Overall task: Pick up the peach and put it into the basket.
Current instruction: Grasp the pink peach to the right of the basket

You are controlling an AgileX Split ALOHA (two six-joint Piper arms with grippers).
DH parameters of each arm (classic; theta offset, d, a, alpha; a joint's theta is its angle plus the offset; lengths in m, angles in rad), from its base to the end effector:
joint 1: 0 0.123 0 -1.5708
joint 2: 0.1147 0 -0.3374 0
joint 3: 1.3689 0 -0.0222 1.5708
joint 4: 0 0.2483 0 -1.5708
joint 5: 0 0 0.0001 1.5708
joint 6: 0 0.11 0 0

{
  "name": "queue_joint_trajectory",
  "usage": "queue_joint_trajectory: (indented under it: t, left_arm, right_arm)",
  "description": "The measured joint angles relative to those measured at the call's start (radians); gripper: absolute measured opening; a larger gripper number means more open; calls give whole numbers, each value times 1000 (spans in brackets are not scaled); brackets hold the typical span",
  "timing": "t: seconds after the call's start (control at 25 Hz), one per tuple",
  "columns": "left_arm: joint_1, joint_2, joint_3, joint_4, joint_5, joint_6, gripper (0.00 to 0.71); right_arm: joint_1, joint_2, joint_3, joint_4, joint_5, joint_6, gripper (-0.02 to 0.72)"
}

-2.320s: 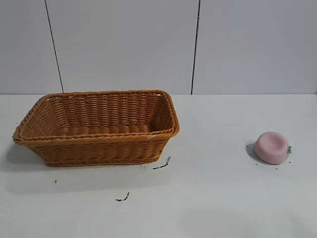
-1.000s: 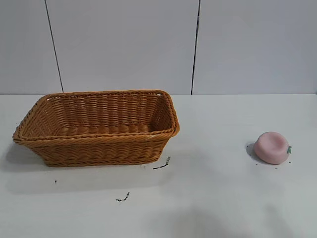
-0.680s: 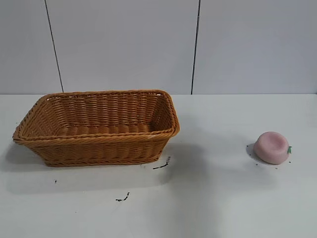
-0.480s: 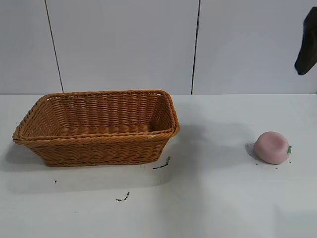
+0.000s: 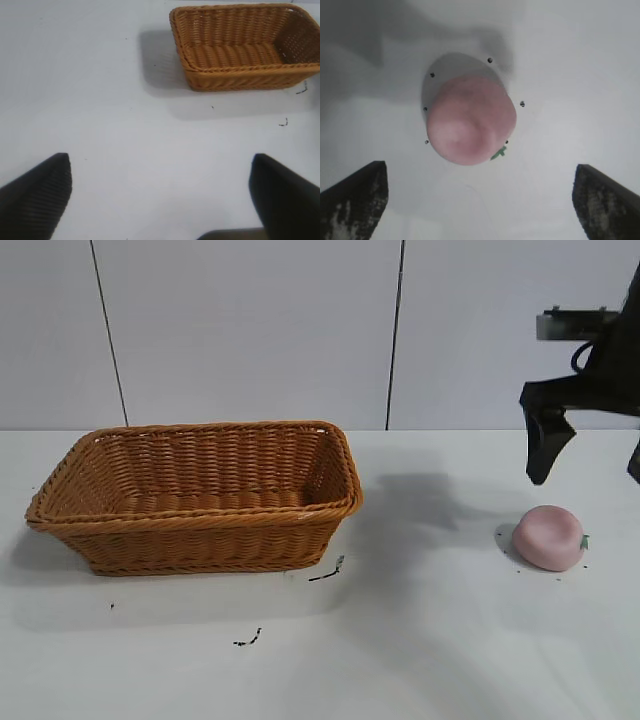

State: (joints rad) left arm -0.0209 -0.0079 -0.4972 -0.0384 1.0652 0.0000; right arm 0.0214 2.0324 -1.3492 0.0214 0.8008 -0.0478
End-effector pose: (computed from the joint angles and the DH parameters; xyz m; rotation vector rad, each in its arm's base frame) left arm -0.0441 -0.0028 0.2659 0.0233 2.0435 -0.0590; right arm 0.4206 0.0107 0.1766 -0.0825 2.9662 0.0213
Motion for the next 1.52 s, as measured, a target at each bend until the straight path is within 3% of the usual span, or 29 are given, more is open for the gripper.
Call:
queue_joint_trajectory:
  t: [0.52, 1.24, 1.32, 1.4, 1.52]
  left_arm:
    - [0, 0, 0, 0, 0, 0, 693]
    - [0, 0, 0, 0, 0, 0, 693]
    - [0, 0, 0, 0, 0, 0, 693]
    - [0, 0, 0, 0, 0, 0, 693]
    - [0, 0, 0, 0, 0, 0, 693]
  right_arm:
    - [24, 13, 0, 18, -67, -23, 695]
    - [24, 96, 0, 22, -83, -23, 693]
    - [24, 96, 0, 22, -81, -23, 615]
    - [24, 96, 0, 22, -68, -23, 458]
    - [24, 96, 0, 22, -59, -23, 155]
